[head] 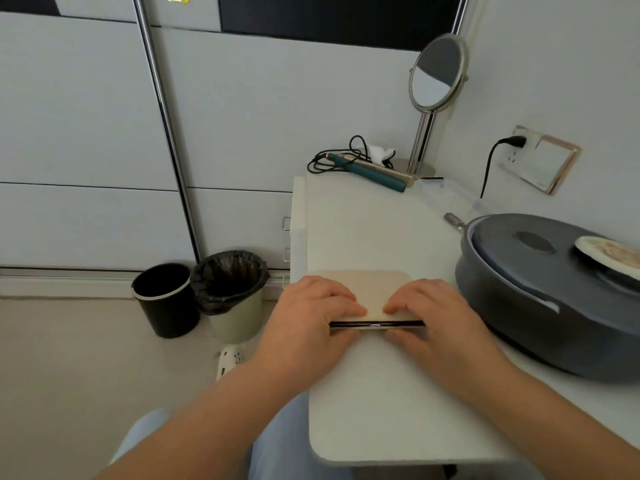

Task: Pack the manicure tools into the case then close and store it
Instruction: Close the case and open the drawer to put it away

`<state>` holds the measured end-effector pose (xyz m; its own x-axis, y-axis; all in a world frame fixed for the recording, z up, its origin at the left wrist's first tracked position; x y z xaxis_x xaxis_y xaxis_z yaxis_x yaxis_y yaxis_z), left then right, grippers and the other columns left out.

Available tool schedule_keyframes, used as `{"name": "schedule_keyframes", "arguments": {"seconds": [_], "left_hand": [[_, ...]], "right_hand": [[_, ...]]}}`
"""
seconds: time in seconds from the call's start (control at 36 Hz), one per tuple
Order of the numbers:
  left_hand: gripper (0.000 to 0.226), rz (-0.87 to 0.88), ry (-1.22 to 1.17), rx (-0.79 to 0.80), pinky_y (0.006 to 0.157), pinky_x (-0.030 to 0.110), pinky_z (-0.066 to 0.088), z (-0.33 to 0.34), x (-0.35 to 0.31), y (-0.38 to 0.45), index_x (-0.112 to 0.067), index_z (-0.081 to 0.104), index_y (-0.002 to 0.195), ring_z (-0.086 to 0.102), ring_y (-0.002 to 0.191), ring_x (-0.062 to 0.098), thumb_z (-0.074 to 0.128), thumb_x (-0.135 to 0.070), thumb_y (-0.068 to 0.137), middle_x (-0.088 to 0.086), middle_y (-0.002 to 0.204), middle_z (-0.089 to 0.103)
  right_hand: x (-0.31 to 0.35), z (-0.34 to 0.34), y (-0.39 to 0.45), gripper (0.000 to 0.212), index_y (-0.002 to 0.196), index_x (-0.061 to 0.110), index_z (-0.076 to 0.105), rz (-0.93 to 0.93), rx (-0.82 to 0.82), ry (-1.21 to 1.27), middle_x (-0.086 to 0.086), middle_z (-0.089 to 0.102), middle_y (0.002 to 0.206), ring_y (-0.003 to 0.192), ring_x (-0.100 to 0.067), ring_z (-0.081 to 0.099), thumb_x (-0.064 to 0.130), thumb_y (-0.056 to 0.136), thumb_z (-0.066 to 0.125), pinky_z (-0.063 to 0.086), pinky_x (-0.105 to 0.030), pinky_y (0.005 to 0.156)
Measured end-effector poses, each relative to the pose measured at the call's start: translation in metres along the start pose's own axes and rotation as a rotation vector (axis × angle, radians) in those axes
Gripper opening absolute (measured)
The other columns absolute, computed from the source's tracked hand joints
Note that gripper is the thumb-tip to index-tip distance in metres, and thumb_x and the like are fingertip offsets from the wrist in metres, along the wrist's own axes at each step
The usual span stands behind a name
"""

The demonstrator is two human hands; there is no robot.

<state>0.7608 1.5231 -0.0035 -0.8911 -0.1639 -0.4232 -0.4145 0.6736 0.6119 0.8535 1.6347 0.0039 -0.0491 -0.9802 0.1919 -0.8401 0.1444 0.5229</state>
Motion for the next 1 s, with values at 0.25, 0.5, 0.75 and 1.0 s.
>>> {"name": "schedule_keyframes", "arguments": {"seconds": [0.25, 0.5, 0.75, 1.0], "left_hand": [[0.031, -0.024, 0.082, 0.195, 0.099, 0.015, 0.019, 0.002, -0.012, -0.02, -0.024, 0.064, 0.11, 0.044, 0.118, 0.014, 0.062, -0.024, 0.079, -0.005, 0.125, 0.056], [0.03, -0.175, 0.022, 0.151, 0.098, 0.014, 0.024, -0.029, 0.012, -0.076, -0.03, 0.06, 0.114, 0.041, 0.119, 0.003, 0.056, -0.028, 0.085, -0.012, 0.13, 0.05], [0.023, -0.615, 0.052, 0.138, 0.082, 0.023, 0.038, -0.07, 0.114, -0.152, -0.027, 0.064, 0.106, 0.054, 0.096, 0.009, 0.058, -0.031, 0.084, -0.006, 0.112, 0.061], [0.025, -0.915, 0.082, 0.339, 0.086, 0.029, 0.039, -0.062, 0.219, -0.209, -0.023, 0.062, 0.11, 0.055, 0.102, 0.016, 0.054, -0.028, 0.086, 0.0, 0.11, 0.063]], "right_hand": [[-0.001, 0.003, -0.017, 0.02, 0.093, 0.018, 0.072, 0.136, 0.04, 0.085, 0.004, 0.068, 0.1, 0.098, -0.017, 0.058, 0.012, 0.074, 0.073, 0.034, -0.016, 0.088], [0.019, 0.005, -0.036, 0.033, 0.119, 0.024, 0.061, 0.211, 0.135, -0.01, 0.006, 0.053, 0.133, 0.125, -0.013, 0.043, 0.026, 0.086, 0.059, 0.024, -0.017, 0.102], [0.067, 0.031, 0.003, 0.025, 0.108, 0.022, 0.065, 0.105, 0.171, -0.043, 0.002, 0.059, 0.119, 0.114, -0.018, 0.048, 0.028, 0.085, 0.059, 0.029, -0.021, 0.092], [0.087, 0.084, 0.098, 0.032, 0.113, 0.024, 0.061, 0.055, 0.292, -0.139, -0.002, 0.05, 0.13, 0.119, -0.022, 0.043, 0.038, 0.085, 0.054, 0.034, -0.033, 0.096]]}}
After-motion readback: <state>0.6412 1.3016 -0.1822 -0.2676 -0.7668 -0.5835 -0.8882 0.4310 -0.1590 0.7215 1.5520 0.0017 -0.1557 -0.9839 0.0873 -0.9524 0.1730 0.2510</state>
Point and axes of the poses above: each hand's wrist, its own y-axis towards the middle knuckle, its own z-axis out of the palm, x = y × z, the point moved 7 cm from there along y, towards the middle knuckle
